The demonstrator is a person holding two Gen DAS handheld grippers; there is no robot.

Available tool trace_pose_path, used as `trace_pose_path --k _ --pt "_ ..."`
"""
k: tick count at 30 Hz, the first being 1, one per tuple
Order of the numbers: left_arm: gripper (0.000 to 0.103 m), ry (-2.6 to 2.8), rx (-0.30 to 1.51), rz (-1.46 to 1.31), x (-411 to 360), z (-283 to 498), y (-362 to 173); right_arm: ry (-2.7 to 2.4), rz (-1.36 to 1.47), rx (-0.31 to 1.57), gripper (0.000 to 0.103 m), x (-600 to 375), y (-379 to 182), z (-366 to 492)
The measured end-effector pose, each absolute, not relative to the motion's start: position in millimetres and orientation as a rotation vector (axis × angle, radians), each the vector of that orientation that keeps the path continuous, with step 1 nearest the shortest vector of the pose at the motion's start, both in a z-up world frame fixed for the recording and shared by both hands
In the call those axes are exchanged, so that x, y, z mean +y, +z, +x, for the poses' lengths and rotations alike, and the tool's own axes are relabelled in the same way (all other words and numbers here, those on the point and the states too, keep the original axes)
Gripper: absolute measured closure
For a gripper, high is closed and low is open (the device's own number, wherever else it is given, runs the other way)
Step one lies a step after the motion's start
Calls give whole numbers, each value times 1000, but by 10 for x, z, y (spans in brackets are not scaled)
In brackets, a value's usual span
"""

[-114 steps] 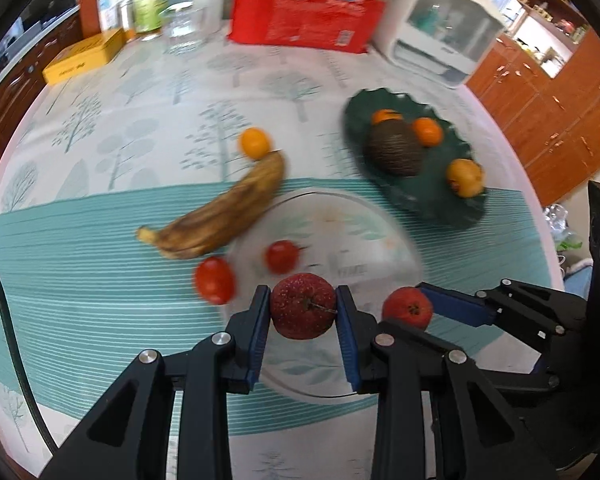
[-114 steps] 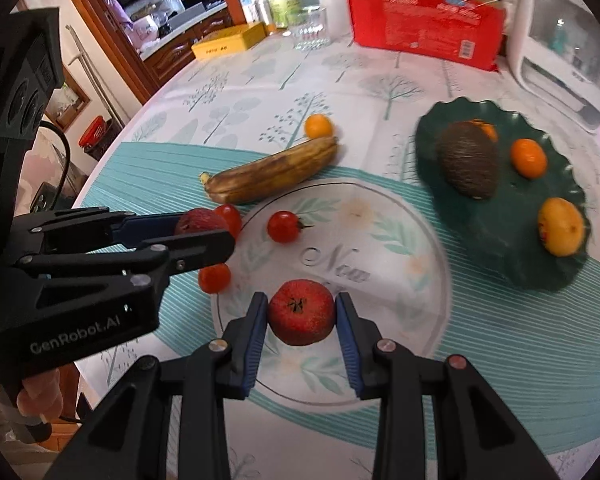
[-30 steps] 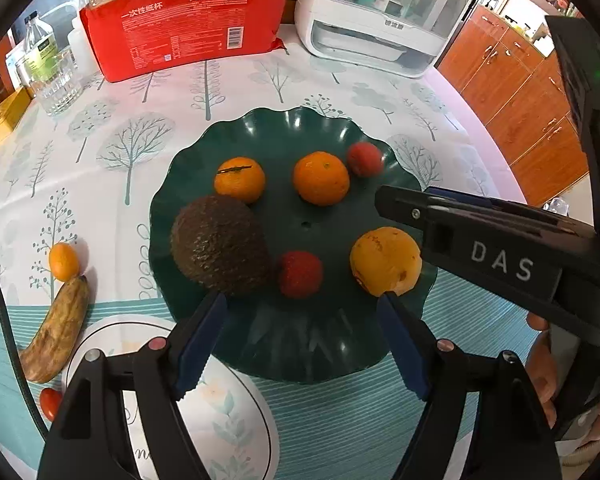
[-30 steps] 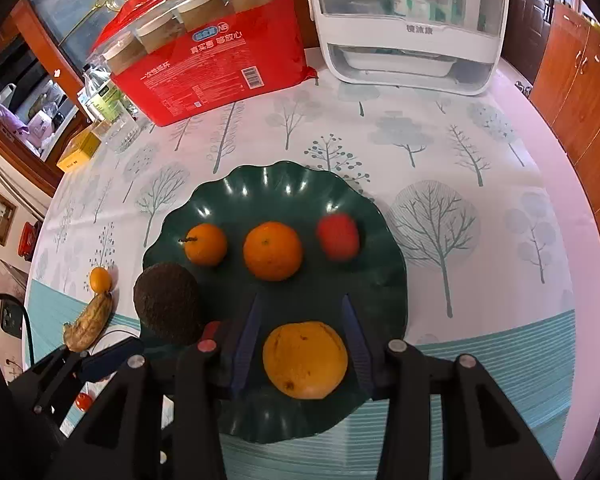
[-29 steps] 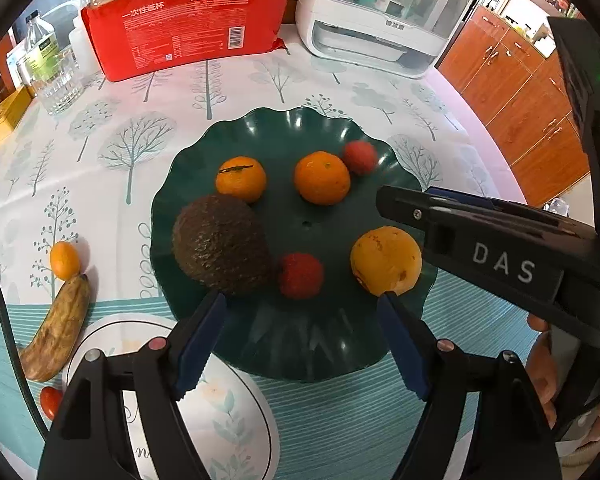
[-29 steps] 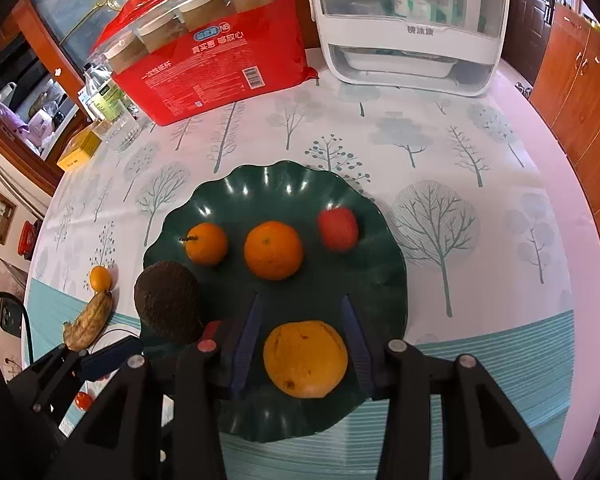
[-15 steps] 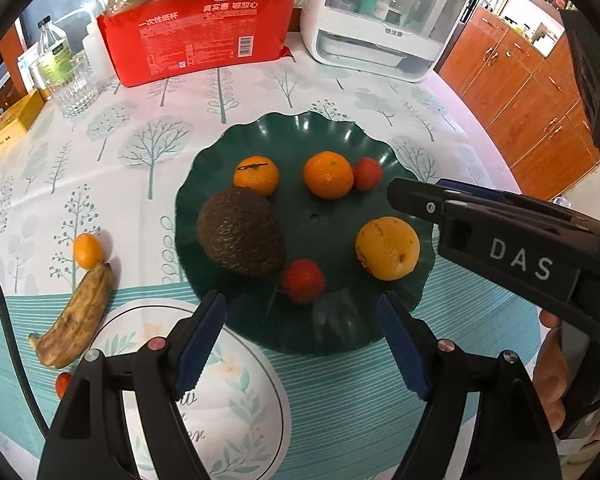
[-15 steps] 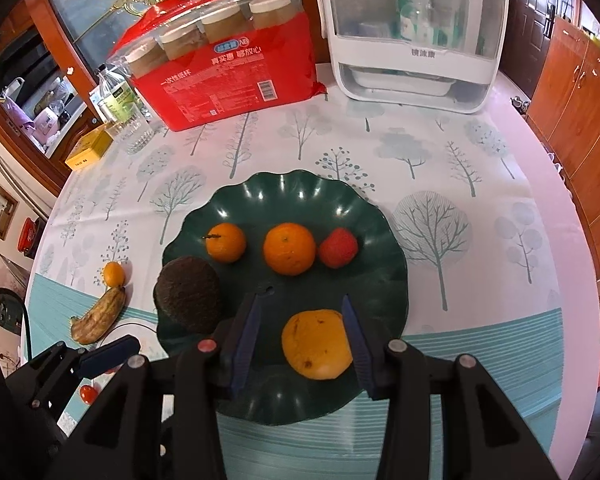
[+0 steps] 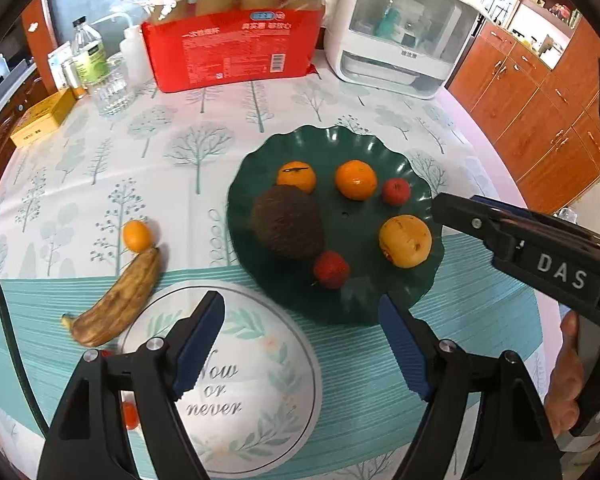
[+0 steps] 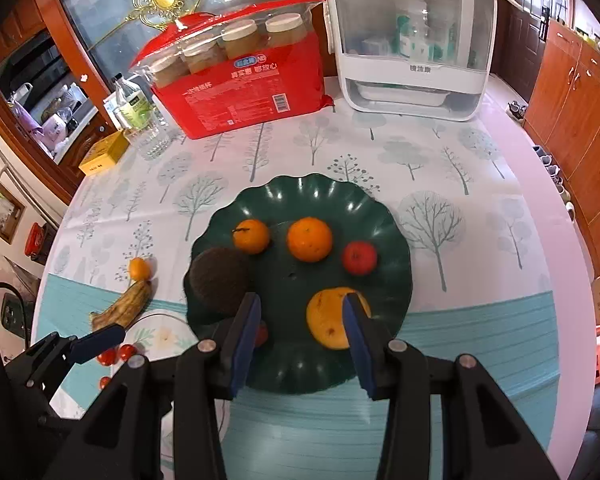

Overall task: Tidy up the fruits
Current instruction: 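Withdraw both tools from the green plate back toward the white plate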

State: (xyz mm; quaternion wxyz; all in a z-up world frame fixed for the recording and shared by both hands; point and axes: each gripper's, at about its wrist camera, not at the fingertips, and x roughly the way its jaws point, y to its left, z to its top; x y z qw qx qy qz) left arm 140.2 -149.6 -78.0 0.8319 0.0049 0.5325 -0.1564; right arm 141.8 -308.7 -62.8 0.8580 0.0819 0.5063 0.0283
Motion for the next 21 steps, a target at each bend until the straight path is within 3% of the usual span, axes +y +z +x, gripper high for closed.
trace_pose_path --k 21 --pt "24 -250 1092 18 -705 831 -630 170 151 1070 60 -2467 -499 689"
